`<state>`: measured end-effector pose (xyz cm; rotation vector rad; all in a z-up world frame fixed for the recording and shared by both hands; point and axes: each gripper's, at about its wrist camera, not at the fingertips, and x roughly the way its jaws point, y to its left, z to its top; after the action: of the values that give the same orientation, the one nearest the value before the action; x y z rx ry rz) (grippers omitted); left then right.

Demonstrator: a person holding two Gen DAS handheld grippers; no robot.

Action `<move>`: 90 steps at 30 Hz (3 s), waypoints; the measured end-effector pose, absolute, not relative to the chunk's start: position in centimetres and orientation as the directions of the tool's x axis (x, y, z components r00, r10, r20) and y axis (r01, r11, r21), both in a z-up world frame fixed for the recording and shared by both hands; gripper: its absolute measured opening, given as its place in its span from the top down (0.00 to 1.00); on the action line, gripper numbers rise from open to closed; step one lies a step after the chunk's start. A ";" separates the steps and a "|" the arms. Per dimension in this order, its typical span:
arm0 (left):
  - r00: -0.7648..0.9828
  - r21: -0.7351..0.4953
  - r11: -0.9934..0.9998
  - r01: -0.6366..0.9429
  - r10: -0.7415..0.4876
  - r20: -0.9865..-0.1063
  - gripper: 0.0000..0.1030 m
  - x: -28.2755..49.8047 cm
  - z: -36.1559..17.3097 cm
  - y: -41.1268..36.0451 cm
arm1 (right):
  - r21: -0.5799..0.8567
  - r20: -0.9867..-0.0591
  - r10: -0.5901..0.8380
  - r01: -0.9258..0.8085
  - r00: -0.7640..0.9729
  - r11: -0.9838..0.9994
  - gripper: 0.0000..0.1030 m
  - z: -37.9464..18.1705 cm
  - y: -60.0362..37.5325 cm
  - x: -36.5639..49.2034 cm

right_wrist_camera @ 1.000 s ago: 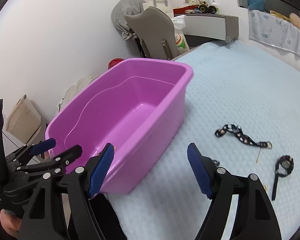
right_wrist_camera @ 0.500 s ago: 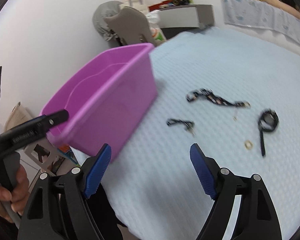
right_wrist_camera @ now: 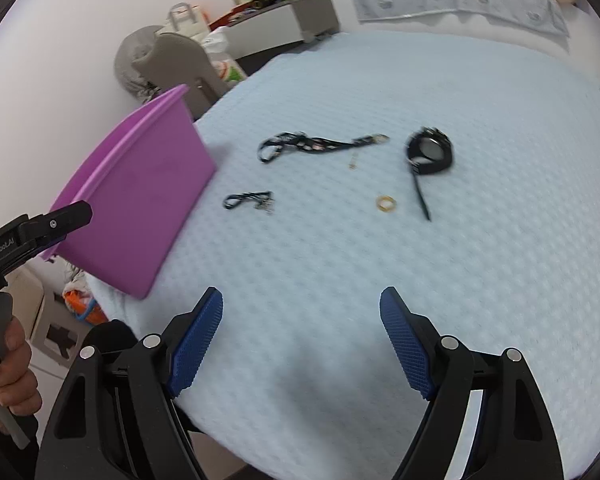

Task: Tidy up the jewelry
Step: 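Move both grippers away from the tub back over the bed, then close the right gripper on the gold ring while the left grasps the black cord necklace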

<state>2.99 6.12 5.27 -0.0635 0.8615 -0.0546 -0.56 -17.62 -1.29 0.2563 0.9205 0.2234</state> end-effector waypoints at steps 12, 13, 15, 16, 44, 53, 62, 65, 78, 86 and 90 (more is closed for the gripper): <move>0.588 -0.080 0.996 0.046 -0.092 -0.803 0.16 6.2 0.6 3.7 | 0.269 -0.763 0.242 -0.045 0.599 0.962 0.25 -3.6 -19.1 0.5; 0.584 -0.078 0.996 0.046 -0.090 -0.807 0.16 6.4 0.3 3.6 | 0.265 -0.767 0.239 -0.046 0.595 0.963 0.25 -3.9 -18.9 0.8; 0.574 -0.072 0.996 0.046 -0.086 -0.815 0.16 7.1 -0.5 3.4 | 0.257 -0.772 0.235 -0.048 0.591 0.965 0.25 -4.4 -18.8 1.4; 0.567 -0.070 0.996 0.046 -0.084 -0.819 0.16 7.5 -1.0 3.3 | 0.252 -0.773 0.233 -0.051 0.591 0.966 0.25 -4.7 -18.6 1.6; 0.504 -0.026 0.999 0.026 -0.035 -0.863 0.16 18.4 -11.2 1.3 | 0.205 -0.789 0.165 0.000 0.592 0.979 0.25 -12.0 -18.7 13.2; 0.522 -0.016 1.000 0.023 -0.026 -0.853 0.11 19.9 -11.8 0.8 | 0.161 -0.787 0.139 -0.017 0.601 0.987 0.25 -12.6 -18.9 14.6; 0.554 0.017 1.000 0.010 0.009 -0.833 0.05 21.5 -12.6 -0.1 | 0.151 -0.786 0.160 -0.065 0.598 0.986 0.26 -13.0 -19.2 15.5; 0.567 0.020 1.000 0.005 0.014 -0.824 0.05 21.6 -12.7 0.0 | 0.170 -0.780 0.174 -0.065 0.601 0.983 0.26 -13.0 -19.6 15.6; 0.575 0.006 1.000 0.017 -0.005 -0.818 0.21 20.5 -12.2 -0.1 | 0.041 -0.804 0.068 -0.059 0.590 0.997 0.48 -12.8 -17.6 16.0; 0.586 0.010 0.996 0.092 -0.046 -0.809 0.85 18.8 -11.5 -0.5 | 0.020 -0.793 0.059 -0.071 0.607 0.997 0.80 -12.4 -16.8 15.6; 0.573 -0.006 0.996 0.093 -0.058 -0.818 0.90 18.1 -11.1 0.0 | 0.133 -0.781 0.136 -0.050 0.610 0.990 0.80 -11.9 -18.2 15.0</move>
<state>18.07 -0.01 -11.13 0.0386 0.9571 -0.0886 14.96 -18.22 -11.93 0.1015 0.9093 0.1072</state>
